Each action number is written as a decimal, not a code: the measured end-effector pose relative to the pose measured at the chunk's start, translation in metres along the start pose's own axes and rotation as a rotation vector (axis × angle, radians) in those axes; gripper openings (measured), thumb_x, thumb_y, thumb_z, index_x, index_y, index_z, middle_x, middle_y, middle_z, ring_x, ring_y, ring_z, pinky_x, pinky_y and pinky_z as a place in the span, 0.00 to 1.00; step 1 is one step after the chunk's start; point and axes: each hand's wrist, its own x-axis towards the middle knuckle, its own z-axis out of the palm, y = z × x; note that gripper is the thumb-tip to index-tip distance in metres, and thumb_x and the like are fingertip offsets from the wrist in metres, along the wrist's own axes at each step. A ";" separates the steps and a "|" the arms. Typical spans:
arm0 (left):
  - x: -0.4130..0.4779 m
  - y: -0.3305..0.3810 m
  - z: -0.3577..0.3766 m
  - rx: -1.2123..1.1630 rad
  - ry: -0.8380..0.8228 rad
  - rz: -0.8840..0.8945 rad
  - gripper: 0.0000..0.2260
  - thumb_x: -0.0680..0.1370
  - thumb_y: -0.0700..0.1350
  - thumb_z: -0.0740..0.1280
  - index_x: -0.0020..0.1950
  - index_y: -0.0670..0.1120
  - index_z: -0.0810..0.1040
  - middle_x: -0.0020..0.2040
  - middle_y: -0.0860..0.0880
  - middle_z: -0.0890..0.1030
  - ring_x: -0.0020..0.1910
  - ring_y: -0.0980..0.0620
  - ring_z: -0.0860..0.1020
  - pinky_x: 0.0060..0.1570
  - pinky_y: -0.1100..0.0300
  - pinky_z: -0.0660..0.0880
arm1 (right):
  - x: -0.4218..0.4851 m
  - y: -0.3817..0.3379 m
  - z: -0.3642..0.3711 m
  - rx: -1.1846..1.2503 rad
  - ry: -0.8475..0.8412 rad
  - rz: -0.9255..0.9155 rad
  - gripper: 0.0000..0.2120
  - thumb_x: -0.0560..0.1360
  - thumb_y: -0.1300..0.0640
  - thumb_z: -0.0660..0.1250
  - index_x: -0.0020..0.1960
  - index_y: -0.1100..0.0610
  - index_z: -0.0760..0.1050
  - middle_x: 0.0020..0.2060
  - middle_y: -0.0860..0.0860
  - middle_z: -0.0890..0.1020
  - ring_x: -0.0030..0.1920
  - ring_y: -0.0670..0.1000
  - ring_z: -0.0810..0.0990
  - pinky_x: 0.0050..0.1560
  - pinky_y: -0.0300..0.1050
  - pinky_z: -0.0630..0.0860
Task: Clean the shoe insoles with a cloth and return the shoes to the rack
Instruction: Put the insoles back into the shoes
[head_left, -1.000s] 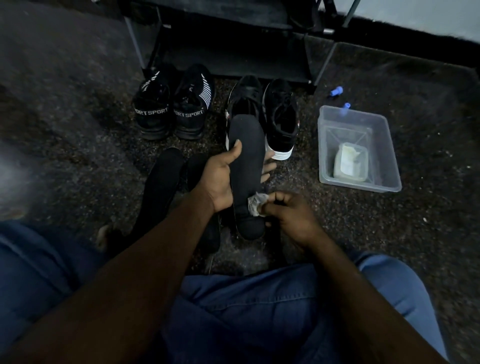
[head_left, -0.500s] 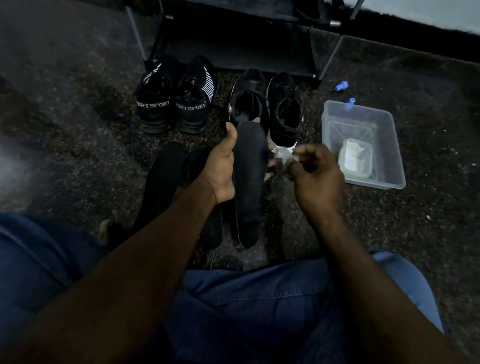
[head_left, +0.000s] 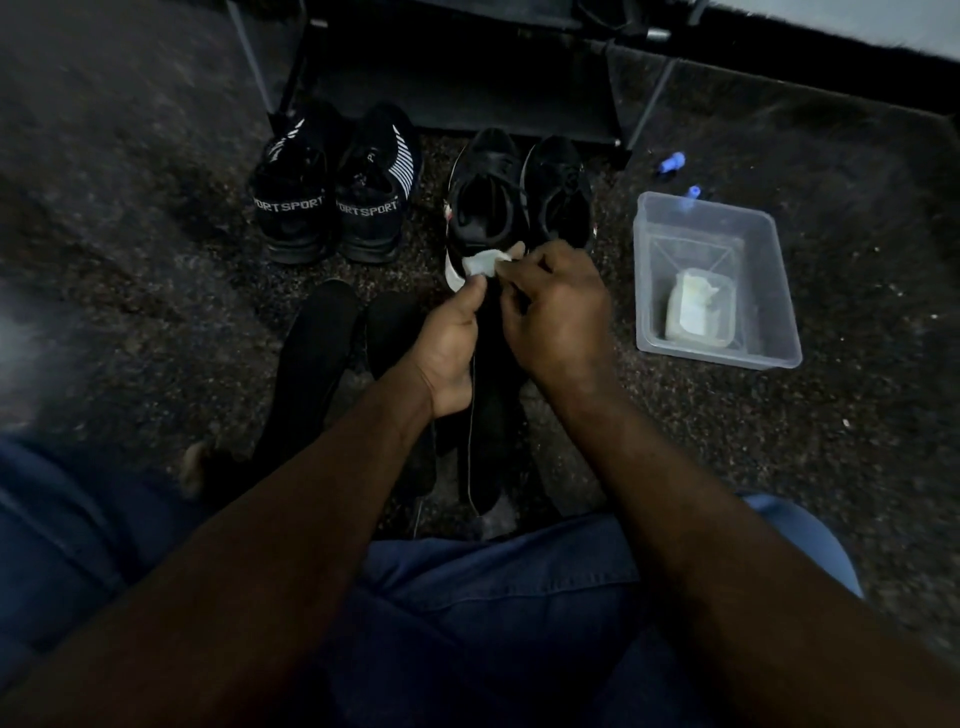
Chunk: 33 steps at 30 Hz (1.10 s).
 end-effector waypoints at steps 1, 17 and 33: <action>-0.001 0.000 0.001 0.003 -0.027 0.001 0.25 0.86 0.62 0.48 0.80 0.55 0.68 0.74 0.47 0.76 0.71 0.47 0.75 0.66 0.50 0.76 | 0.001 0.007 -0.002 -0.027 -0.007 0.039 0.09 0.75 0.60 0.68 0.49 0.60 0.86 0.42 0.57 0.81 0.43 0.60 0.81 0.44 0.48 0.77; -0.003 -0.003 -0.001 0.053 -0.019 -0.121 0.33 0.83 0.68 0.49 0.74 0.47 0.75 0.67 0.44 0.82 0.65 0.47 0.81 0.58 0.53 0.81 | -0.007 0.022 -0.007 0.036 0.102 0.205 0.12 0.74 0.60 0.68 0.54 0.58 0.87 0.44 0.57 0.82 0.44 0.58 0.82 0.46 0.50 0.80; 0.009 0.013 -0.007 -0.007 -0.076 -0.115 0.40 0.81 0.72 0.49 0.74 0.41 0.74 0.73 0.45 0.77 0.62 0.44 0.81 0.59 0.47 0.80 | -0.016 0.109 -0.040 0.297 0.052 0.791 0.10 0.72 0.50 0.73 0.52 0.48 0.88 0.46 0.43 0.88 0.49 0.42 0.85 0.61 0.46 0.81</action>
